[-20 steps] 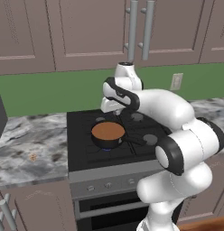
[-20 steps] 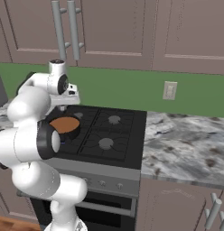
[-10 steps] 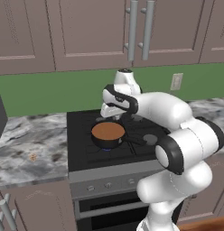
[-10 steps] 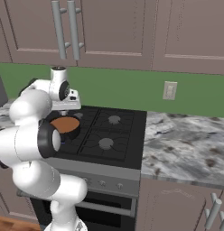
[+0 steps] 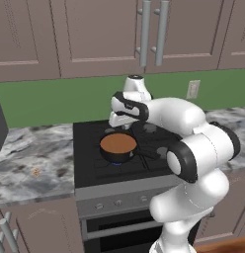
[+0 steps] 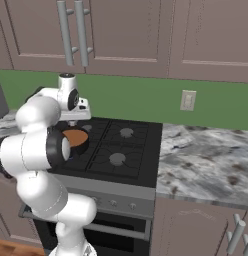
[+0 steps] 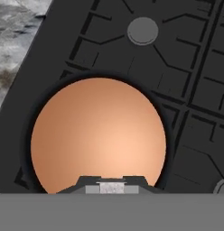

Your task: Pick up the sugar cube(s) and place them in the saucepan with hot chocolate.

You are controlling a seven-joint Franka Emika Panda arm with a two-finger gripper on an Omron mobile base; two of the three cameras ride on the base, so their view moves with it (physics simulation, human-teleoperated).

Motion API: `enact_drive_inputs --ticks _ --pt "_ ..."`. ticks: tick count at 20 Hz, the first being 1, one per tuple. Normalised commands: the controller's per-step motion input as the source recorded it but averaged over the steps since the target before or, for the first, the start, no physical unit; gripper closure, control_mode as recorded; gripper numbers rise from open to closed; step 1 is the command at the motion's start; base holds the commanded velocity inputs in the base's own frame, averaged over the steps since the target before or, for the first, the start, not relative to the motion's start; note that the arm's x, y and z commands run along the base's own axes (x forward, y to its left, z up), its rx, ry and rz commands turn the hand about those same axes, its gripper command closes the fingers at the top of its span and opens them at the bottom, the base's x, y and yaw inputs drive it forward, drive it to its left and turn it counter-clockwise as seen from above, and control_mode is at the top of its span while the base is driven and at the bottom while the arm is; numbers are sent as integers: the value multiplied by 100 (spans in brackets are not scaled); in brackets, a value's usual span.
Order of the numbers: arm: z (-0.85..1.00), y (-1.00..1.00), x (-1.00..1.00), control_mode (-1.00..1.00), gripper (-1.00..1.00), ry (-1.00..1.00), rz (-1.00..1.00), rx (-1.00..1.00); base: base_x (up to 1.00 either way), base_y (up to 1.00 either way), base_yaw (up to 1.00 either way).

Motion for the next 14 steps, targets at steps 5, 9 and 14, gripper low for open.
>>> enact_drive_inputs --ticks 5,9,14 --pt "-11 16 4 -100 100 0 0 0 0 0 0" --pt "-23 17 9 -100 100 0 0 0 0 0 0" --pt "-21 8 7 -100 100 0 0 0 0 0 0"
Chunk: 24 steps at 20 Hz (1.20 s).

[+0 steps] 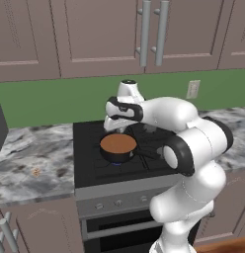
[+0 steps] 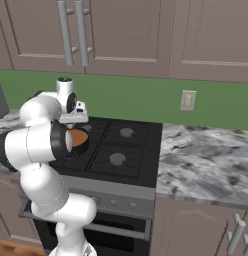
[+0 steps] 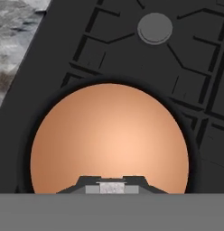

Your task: Pick up the sugar cube(s) and place them in the saucepan with hot chocolate.

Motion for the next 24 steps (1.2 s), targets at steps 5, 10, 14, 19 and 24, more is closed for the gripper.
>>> enact_drive_inputs --ticks 5,10,14,19,24 --pt "-23 4 2 -100 100 0 0 0 0 0 0" --pt "-11 4 1 -100 100 0 0 0 0 0 0" --pt "0 0 0 -100 -100 0 0 0 0 0 0" --pt "0 0 0 -100 -100 0 0 0 0 0 0" --pt "1 -2 0 -100 -100 0 0 0 0 0 0"
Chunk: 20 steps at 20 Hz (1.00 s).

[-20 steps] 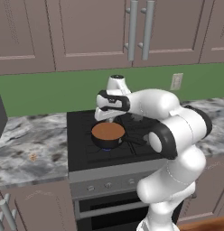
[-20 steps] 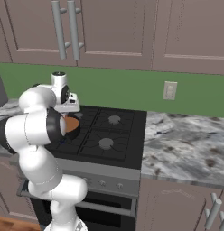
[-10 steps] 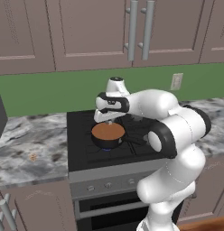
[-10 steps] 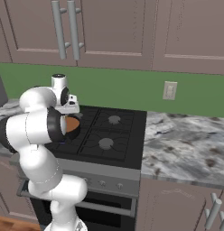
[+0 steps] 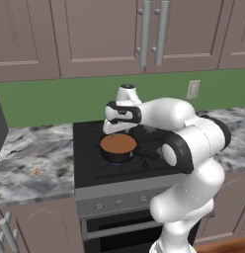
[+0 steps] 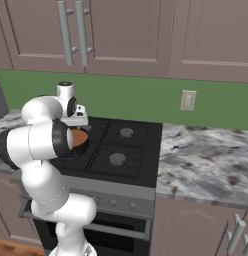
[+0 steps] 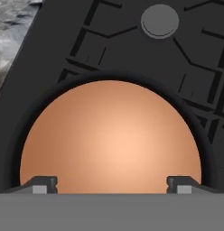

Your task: Pick up the sugar cube(s) and place them in the saucepan with hot chocolate.

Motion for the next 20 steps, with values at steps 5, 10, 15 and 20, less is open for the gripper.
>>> enact_drive_inputs --ticks 5,10,15,20 --pt "10 -7 -3 -100 -100 0 0 0 0 0 0" --pt "20 0 -14 -100 -100 -4 0 1 0 0 0" --pt "19 0 -19 -100 -100 -9 0 1 0 0 0" --pt "26 0 -27 -100 -100 -15 0 1 0 0 0"
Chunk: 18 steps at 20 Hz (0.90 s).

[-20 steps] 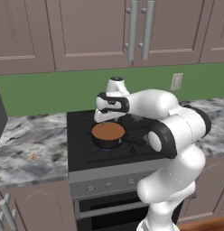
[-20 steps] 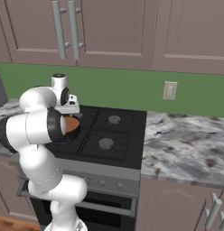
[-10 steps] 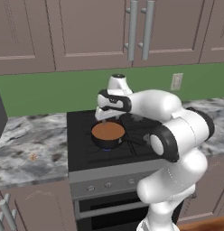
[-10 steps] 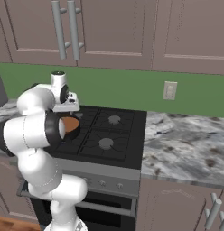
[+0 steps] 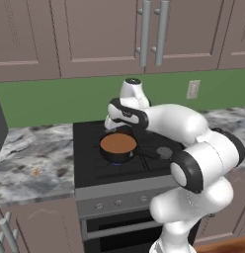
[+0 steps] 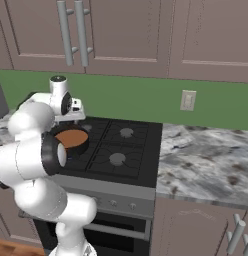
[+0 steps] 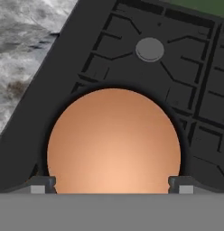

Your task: Pick up the sugar cube(s) and place them in the saucepan with hot chocolate.

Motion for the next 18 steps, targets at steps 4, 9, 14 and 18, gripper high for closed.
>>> enact_drive_inputs --ticks 4,9,14,18 --pt "33 4 -50 -100 -100 -17 1 2 0 0 0" --pt "17 11 -52 -100 -100 -10 4 1 0 0 0" --pt "12 33 -40 -100 -100 -4 6 1 0 0 0" --pt "7 47 -32 -100 -100 -3 19 5 0 0 0"
